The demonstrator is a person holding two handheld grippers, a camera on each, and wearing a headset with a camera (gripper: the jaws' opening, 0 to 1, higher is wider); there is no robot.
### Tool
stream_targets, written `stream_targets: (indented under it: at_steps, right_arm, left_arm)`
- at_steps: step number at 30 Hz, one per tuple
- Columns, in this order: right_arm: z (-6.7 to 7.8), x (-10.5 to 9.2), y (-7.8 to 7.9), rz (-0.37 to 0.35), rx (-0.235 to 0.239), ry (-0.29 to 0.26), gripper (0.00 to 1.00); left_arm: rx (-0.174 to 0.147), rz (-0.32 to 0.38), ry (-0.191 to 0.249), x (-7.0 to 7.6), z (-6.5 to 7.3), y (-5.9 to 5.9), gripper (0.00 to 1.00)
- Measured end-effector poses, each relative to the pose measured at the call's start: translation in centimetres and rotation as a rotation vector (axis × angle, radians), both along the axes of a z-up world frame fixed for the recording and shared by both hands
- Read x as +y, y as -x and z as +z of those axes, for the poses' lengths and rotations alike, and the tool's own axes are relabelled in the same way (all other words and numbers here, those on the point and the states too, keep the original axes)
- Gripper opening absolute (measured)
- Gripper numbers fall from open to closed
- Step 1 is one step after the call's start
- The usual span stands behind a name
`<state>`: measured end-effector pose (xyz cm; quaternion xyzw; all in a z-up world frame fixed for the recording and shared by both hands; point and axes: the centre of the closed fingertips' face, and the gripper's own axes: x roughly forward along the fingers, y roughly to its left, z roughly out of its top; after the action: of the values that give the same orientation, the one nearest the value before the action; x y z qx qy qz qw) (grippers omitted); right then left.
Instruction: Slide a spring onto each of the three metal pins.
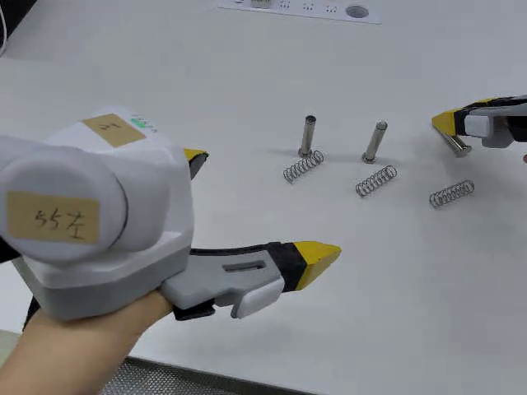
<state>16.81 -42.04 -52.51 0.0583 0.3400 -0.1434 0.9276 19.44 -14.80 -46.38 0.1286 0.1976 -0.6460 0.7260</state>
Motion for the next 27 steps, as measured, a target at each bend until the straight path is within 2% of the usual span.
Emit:
stream_targets:
  at_steps: [11, 15, 20, 25, 27]
  right_arm:
    - [-1.2, -0.5, -0.5, -0.01, 0.019, -0.02, 0.14]
    - [-1.8, -0.6, -0.3, 0.001, 0.067, -0.009, 0.12]
    - [-1.6, -0.3, -0.6, 0.008, 0.063, -0.018, 0.1]
    - [-1.4, 0.1, -0.4, -0.018, 0.063, -0.05, 0.09]
    - [-1.3, 0.2, -0.2, -0.044, 0.055, -0.082, 0.09]
  left_arm:
    - [0.011, 0.01, -0.008, 0.2, -0.3, -0.2, 0.96]
    - [0.013, 0.01, -0.011, 0.2, -0.3, -0.2, 0.96]
    - [0.019, 0.008, -0.015, 0.2, -0.4, -0.1, 0.94]
    - [0.014, 0.008, -0.013, 0.3, -0.4, -0.1, 0.94]
    - [0.011, 0.006, -0.012, 0.3, -0.3, -0.1, 0.94]
